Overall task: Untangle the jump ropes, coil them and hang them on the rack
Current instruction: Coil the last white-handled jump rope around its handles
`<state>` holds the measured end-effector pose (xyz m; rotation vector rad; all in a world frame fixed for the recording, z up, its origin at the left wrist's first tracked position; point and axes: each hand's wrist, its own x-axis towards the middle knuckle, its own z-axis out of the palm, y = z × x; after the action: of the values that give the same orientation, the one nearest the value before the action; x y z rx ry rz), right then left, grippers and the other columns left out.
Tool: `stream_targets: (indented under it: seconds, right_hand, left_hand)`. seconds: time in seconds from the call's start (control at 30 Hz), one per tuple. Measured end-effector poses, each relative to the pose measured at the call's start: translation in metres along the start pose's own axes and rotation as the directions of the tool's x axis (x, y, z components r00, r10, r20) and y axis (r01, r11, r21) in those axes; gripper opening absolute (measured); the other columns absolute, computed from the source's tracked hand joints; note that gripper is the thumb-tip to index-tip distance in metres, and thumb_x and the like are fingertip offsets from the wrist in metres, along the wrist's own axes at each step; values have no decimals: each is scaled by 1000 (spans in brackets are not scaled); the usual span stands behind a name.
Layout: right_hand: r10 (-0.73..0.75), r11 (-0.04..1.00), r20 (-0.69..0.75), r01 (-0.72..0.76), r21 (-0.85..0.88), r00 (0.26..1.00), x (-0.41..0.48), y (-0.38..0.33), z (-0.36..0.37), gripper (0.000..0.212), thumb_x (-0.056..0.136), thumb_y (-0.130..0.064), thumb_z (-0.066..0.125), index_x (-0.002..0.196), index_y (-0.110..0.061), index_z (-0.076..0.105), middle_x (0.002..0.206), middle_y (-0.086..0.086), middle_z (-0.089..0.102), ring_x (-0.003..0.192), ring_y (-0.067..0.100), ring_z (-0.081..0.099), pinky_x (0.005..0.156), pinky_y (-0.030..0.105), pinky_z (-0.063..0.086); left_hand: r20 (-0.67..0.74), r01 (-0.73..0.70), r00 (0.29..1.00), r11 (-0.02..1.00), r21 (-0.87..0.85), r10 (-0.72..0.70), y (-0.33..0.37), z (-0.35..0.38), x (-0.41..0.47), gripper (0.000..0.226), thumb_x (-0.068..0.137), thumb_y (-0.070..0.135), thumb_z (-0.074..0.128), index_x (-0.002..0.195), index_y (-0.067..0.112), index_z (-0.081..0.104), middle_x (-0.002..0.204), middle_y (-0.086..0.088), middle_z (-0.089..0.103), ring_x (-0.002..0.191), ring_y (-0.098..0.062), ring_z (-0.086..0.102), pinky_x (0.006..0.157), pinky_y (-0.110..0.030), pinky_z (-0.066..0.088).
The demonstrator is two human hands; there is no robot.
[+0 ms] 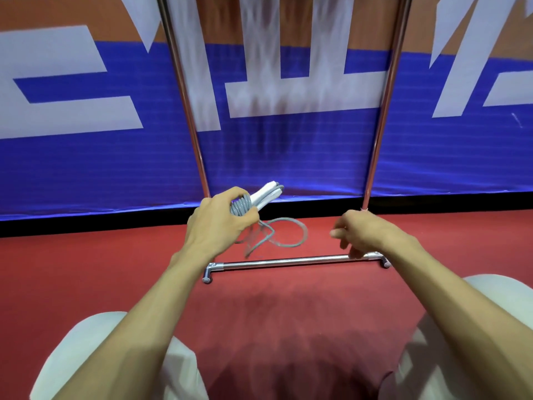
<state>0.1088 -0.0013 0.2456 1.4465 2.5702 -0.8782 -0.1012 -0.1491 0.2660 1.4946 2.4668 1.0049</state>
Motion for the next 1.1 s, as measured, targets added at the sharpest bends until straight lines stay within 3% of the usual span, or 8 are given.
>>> stream_targets:
  seconds: [0.1,0.3,0.43,0.53,0.73,0.87,0.97,1.1]
  right_hand:
    - [-94,993,-155,81,-91,983,-5,-10,2,38,88,2,43,119,-10,61,117,14,66,100,28,65,89,34,51]
    - [-230,896,-202,288,339,952,-17,-52,14,34,91,-11,40,109,-15,68,113,5,68,109,22,60,100,40,43]
    - [-275,942,-282,317,111,919,-14,-53,22,30,86,-14,46,116,-14,55,120,4,58,130,22,41,116,49,18]
    - [-323,918,-377,385,99,868,-18,-54,25,66,78,4,43,141,-11,35,144,7,40,145,17,17,119,44,-3]
    - [-345,852,-588,507,130,731,-29,-55,17,53,77,-2,37,126,-10,56,128,1,57,124,13,45,120,33,8]
    - [-315,869,-560,471,155,766,-26,-56,18,44,87,-23,31,99,-3,69,99,4,71,94,19,60,115,25,20]
    - [-286,840,-482,458,290,828,-29,-59,27,23,92,-28,52,94,-13,69,87,-4,71,83,8,62,87,21,42]
    - [-425,833,-448,534,147,786,-24,-61,41,15,90,-33,57,95,-27,70,92,-14,70,96,1,57,111,37,17]
  left_hand:
    - [32,0,999,1000,3,0,0,-1,-1,17,76,49,63,86,35,59,66,1,65,65,-23,58,57,-32,43]
    - [139,7,990,970,-242,27,13,0,-4,6,86,27,64,81,24,67,57,-1,57,43,-17,47,41,-28,39]
    - [223,105,975,912,-397,-15,19,-3,-6,16,92,23,59,81,14,65,62,-8,60,43,-21,54,37,-23,35]
    - [268,152,963,885,-441,-32,21,-5,-7,19,94,24,57,79,13,62,64,-9,63,45,-25,54,36,-22,34]
    - [308,186,950,886,-424,-52,22,-3,-7,19,93,24,56,79,12,61,63,-9,63,45,-24,56,35,-20,34]
    - [337,235,938,871,-431,-86,23,-2,-8,21,93,28,55,75,16,58,61,-7,63,45,-24,55,38,-20,35]
    - [373,283,923,819,-499,-92,25,-3,-9,22,94,30,53,79,15,57,60,-8,61,44,-23,52,41,-21,36]
    - [402,303,912,789,-535,-77,28,-4,-10,23,96,29,51,79,15,58,60,-10,60,40,-22,50,40,-21,36]
